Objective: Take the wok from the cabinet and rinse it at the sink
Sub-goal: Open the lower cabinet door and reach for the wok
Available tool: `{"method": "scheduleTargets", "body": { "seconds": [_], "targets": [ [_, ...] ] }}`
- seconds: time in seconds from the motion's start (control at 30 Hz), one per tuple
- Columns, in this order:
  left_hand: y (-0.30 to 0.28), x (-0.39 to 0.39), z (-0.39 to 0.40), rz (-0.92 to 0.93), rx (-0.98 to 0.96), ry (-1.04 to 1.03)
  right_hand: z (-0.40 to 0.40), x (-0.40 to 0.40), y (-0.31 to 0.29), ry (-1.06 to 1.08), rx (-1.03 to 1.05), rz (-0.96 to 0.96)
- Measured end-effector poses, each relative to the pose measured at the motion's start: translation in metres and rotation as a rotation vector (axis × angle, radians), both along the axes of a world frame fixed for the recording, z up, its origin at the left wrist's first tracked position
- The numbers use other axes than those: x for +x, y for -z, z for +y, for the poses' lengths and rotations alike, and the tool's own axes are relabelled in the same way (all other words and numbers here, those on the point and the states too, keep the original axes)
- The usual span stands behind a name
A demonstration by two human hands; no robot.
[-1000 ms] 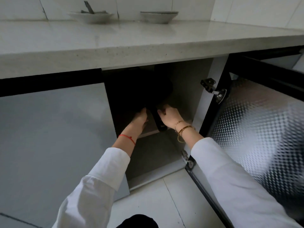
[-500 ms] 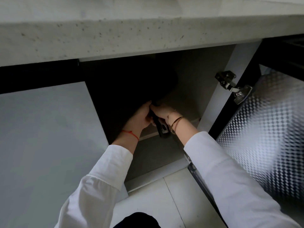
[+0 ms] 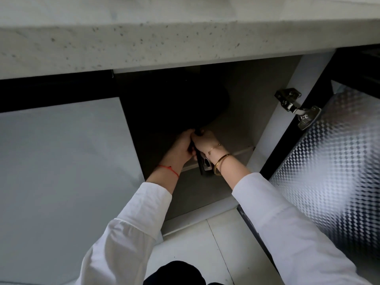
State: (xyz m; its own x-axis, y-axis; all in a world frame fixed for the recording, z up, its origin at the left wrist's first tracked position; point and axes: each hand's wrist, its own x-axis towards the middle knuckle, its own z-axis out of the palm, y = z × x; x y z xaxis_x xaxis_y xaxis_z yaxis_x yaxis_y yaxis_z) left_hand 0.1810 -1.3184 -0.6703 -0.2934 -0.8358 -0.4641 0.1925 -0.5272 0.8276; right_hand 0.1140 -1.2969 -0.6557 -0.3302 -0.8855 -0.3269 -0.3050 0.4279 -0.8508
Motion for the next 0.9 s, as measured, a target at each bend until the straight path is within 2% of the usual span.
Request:
{"method": "scheduleTargets", "body": {
  "seconds": [0.17, 0.4, 0.57, 0.8, 0.9],
  "targets": [
    [-0.001, 0.003, 0.024, 0.021, -0.011, 0.032, 0.025, 0.004, 0.001, 0.039, -0.047, 0.035],
    [0.002, 0.011, 0.068, 0.074, 0.006, 0.086, 0.074, 0.003, 0.008, 0.056, -0.062, -0.1],
    [0.005, 0.014, 0.098, 0.102, 0.004, 0.084, 0.114, 0.005, 0.008, 0.1, -0.083, -0.106],
    [-0.031, 0.022, 0.148, 0.132, 0.137, 0.25, 0.172, 0.013, -0.024, 0.094, 0.019, 0.068],
    [-0.044, 0.027, 0.171, 0.149, 0.212, 0.258, 0.197, 0.022, -0.037, 0.11, 0.028, 0.075]
  ]
}}
